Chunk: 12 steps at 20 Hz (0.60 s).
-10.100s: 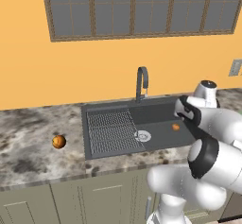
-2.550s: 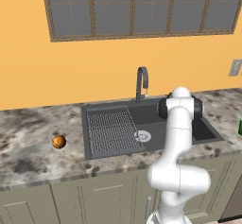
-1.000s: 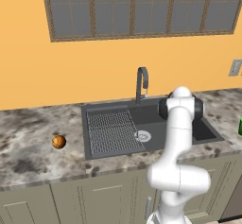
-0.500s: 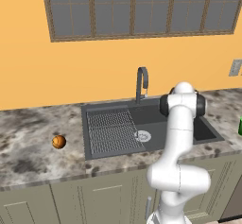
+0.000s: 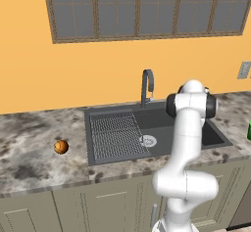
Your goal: Remove the orange and tangerine from the sink. Then move the bowl and cup from the counter to the sink for washing.
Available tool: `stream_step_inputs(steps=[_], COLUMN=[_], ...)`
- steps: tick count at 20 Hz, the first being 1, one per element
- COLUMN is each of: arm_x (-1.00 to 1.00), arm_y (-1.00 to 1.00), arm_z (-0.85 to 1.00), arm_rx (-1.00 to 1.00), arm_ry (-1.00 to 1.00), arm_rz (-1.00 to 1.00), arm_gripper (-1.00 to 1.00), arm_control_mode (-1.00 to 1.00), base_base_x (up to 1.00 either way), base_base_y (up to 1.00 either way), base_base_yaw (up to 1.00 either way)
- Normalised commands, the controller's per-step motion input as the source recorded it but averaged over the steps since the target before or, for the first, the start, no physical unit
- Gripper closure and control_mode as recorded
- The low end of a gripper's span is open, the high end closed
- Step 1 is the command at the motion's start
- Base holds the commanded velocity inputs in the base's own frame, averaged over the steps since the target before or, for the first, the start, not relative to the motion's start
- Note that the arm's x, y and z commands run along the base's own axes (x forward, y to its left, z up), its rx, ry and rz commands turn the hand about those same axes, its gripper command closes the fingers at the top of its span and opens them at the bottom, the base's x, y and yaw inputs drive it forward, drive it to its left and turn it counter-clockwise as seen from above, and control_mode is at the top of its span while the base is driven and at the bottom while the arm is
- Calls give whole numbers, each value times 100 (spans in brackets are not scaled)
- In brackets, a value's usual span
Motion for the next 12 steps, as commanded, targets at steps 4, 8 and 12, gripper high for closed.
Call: stream_step_inputs(steps=[4, 8, 12], arm_x=[-24, -23, -21], arm_y=[0, 0, -5], arm_z=[46, 46, 43], arm_rx=[-7, -9, -12], arm_ry=[0, 0, 0], arm_rz=[6, 2, 0], arm_gripper=[100, 100, 100], arm_control_mode=[-100, -100, -100], base_base_x=[0, 0, 0], base_base_y=[0, 0, 0], base_base_yaw=[0, 0, 0])
